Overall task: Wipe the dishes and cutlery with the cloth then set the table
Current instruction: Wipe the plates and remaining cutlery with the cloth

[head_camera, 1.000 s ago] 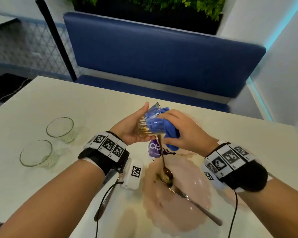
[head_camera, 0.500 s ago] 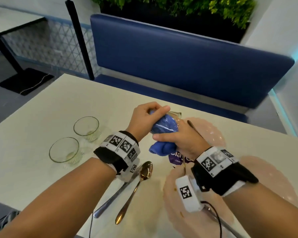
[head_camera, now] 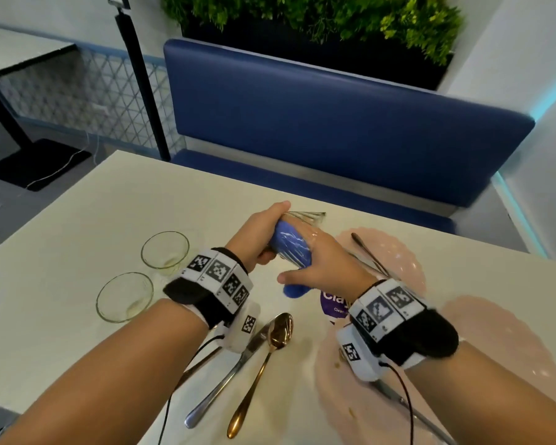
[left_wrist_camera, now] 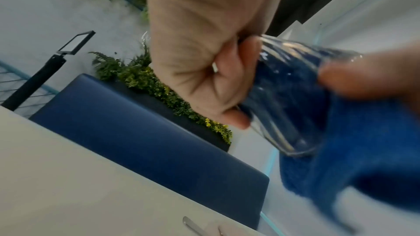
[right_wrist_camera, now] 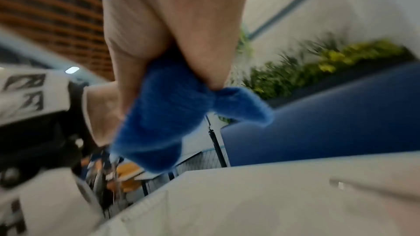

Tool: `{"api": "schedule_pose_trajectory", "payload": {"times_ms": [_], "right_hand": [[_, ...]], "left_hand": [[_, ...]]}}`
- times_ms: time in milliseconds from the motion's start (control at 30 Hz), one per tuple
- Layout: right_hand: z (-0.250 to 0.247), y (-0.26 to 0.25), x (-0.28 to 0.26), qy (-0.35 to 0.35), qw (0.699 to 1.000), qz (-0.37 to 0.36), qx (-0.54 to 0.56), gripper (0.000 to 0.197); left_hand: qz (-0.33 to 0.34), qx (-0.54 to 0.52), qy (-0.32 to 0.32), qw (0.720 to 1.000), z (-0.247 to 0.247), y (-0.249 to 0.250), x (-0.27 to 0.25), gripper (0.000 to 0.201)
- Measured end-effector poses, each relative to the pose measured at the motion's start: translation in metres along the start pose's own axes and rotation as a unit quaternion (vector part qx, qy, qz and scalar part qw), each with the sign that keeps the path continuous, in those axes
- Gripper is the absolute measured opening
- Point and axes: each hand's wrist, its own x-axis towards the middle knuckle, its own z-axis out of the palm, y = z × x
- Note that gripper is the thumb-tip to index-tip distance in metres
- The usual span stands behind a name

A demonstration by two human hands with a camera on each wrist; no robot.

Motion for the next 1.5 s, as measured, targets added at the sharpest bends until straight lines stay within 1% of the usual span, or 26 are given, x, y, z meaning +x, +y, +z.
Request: {"api": "schedule_pose_trajectory", "payload": {"times_ms": [33,67,133,200,233,267,333,367,400,433,467,533,600,667,700,733,800,867,900,967,1033,1100,1200,1300,1400,1500], "right_hand": [[-0.001,-0.001,-0.001,0.006,0.994,0.016,0.11,0.059],[0.0,-0.001,-0.001,0.016,0.973,0.035,0.227,0.051],[0.002,-0.004,-0.001,0.04,0.906,0.072,0.416,0.039],[0.008,-0.007,-0.001,0.088,0.86,0.107,0.492,0.034],[0.011,-0.006,-0.002,0.111,0.856,0.116,0.491,0.032],[0.013,-0.007,-0.003,0.126,0.87,0.116,0.462,0.03],[0.016,-0.005,-0.007,0.105,0.94,0.081,0.315,0.034],[0.016,-0.005,-0.01,0.071,0.975,0.055,0.204,0.048],[0.016,-0.006,-0.012,0.033,0.996,0.025,0.076,0.062],[0.015,-0.005,-0.014,0.012,0.999,-0.004,-0.035,0.072],[0.014,-0.006,-0.014,0.009,0.995,-0.019,-0.101,0.075],[0.011,-0.007,-0.012,0.035,0.996,-0.012,-0.086,0.067],[0.006,-0.011,-0.011,0.065,0.991,0.027,0.115,0.049],[0.004,-0.012,-0.01,0.068,0.931,0.054,0.355,0.038],[0.005,-0.01,-0.009,0.073,0.905,0.058,0.414,0.037],[0.008,-0.009,-0.009,0.087,0.893,0.06,0.437,0.037],[0.011,-0.009,-0.006,0.121,0.891,0.065,0.433,0.033],[0.007,-0.008,-0.005,0.145,0.91,0.059,0.383,0.027],[0.001,-0.006,-0.005,0.134,0.928,0.051,0.345,0.026],[-0.017,-0.003,-0.006,0.077,0.954,0.053,0.286,0.032],[-0.031,-0.002,-0.005,0.018,0.958,0.056,0.282,0.039],[-0.037,-0.005,-0.002,0.028,0.955,0.036,0.293,0.039],[-0.035,-0.009,0.001,0.171,0.94,-0.003,0.295,0.039],[-0.024,-0.005,-0.004,0.311,0.928,-0.034,0.205,0.042],[-0.006,-0.002,-0.01,0.308,0.933,-0.043,0.181,0.049],[-0.003,-0.001,-0.012,0.285,0.918,-0.018,0.275,0.048]], "left_hand": [[0.02,0.009,0.034,0.999,0.004,0.0,0.0,0.044],[0.051,0.019,0.057,0.997,0.006,0.0,0.001,0.042],[0.123,0.038,0.067,0.989,0.008,-0.003,0.001,0.041],[0.158,0.068,0.057,0.983,0.006,-0.004,0.0,0.042],[0.152,0.072,0.05,0.985,0.004,-0.004,0.0,0.041],[0.133,0.062,0.043,0.988,0.001,-0.005,0.001,0.039],[0.062,0.016,0.032,0.997,-0.003,-0.004,0.001,0.038],[0.028,-0.002,0.026,0.999,-0.005,-0.002,-0.001,0.04],[0.008,-0.012,0.018,1.0,-0.005,-0.002,-0.002,0.043],[-0.004,-0.016,0.014,1.0,-0.002,-0.001,-0.005,0.044],[-0.008,-0.012,0.015,1.0,0.001,-0.001,-0.006,0.045],[-0.002,-0.018,0.03,0.999,0.007,-0.001,-0.008,0.044],[0.073,-0.038,0.037,0.996,0.009,-0.006,-0.005,0.039],[0.17,-0.015,0.046,0.984,0.006,-0.01,-0.007,0.031],[0.201,-0.003,0.049,0.978,0.003,-0.012,-0.008,0.029],[0.216,0.005,0.05,0.975,0.001,-0.015,-0.008,0.029],[0.193,0.005,0.046,0.98,-0.001,-0.018,-0.007,0.031],[0.128,-0.019,0.019,0.991,-0.006,-0.019,-0.006,0.031],[0.091,-0.031,-0.016,0.995,-0.01,-0.018,-0.008,0.031],[0.033,-0.037,-0.129,0.99,-0.017,-0.012,-0.013,0.032],[-0.003,-0.036,-0.228,0.973,-0.018,-0.004,-0.018,0.038],[-0.014,-0.071,-0.26,0.963,-0.012,0.003,-0.02,0.042],[-0.006,-0.137,-0.235,0.962,-0.002,0.007,-0.02,0.04],[0.014,-0.165,-0.17,0.971,0.004,0.002,-0.018,0.045],[0.069,-0.195,-0.056,0.977,0.019,-0.004,-0.012,0.059],[0.141,-0.185,0.049,0.971,0.034,-0.006,-0.016,0.045]]}}
